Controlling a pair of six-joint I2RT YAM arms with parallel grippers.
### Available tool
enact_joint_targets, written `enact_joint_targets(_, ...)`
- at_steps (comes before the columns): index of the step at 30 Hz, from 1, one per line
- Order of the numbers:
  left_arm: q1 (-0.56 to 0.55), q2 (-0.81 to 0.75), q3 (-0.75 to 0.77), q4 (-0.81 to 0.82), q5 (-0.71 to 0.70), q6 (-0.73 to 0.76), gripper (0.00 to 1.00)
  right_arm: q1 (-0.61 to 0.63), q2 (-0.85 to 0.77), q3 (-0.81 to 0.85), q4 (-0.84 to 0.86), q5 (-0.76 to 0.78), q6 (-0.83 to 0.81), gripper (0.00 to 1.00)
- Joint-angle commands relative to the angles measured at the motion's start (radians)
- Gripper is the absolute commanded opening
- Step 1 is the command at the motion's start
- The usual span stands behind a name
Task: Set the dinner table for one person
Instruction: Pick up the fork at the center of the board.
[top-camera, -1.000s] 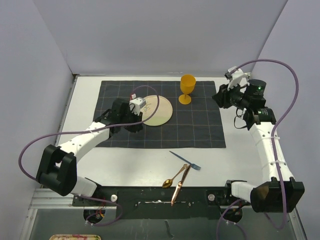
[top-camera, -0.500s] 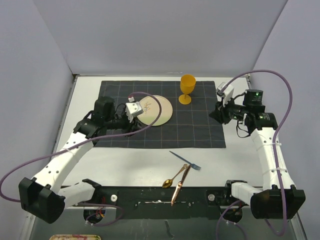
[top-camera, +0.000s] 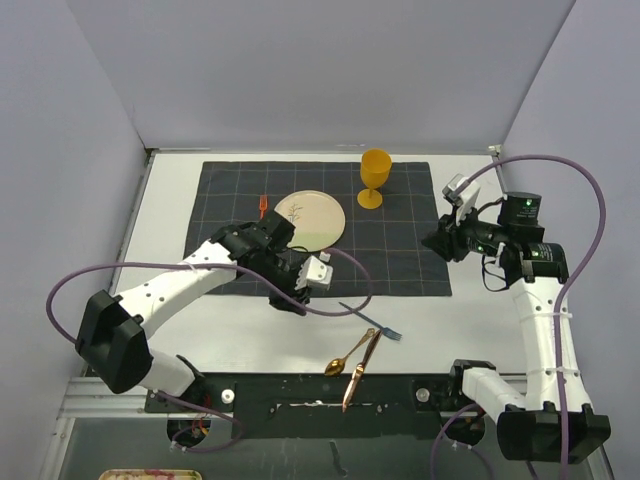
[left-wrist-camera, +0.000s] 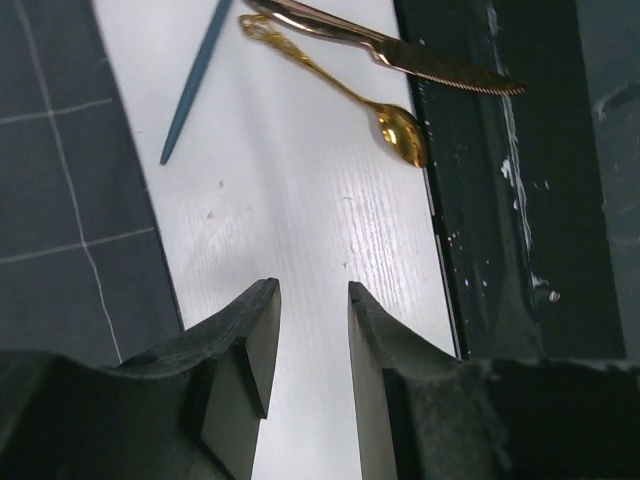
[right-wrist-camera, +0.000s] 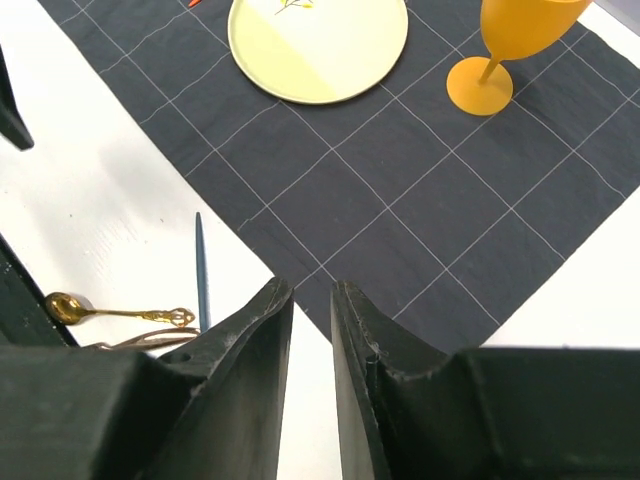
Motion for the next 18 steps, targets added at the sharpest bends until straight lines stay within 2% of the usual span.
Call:
enact_joint_targets(1, -0.096, -0.007, 0.024, -0.095, -0.003, 0.186, 0.33, -0.002, -0.010, 0.042, -0.003, -0.013, 0.047, 0.24)
enact_joint_targets(6, -0.181, 0.059, 0.073, -0.182, -0.030, 0.285, 0.32, -0.048, 0.019, 0.086, 0.004, -0.026, 0.085, 0.24)
enact_joint_targets(10, -0.223, 0.045, 0.037, -0.100, -0.085, 0.322, 0.32, -0.075, 0.035, 0.105, 0.029, -0.027, 0.099, 0.24)
enact_joint_targets(18, -0.250, 0.186, 0.151, -0.069, -0.072, 0.387, 0.31, -0.128, 0.050, 0.099, 0.065, -0.050, 0.128, 0.24)
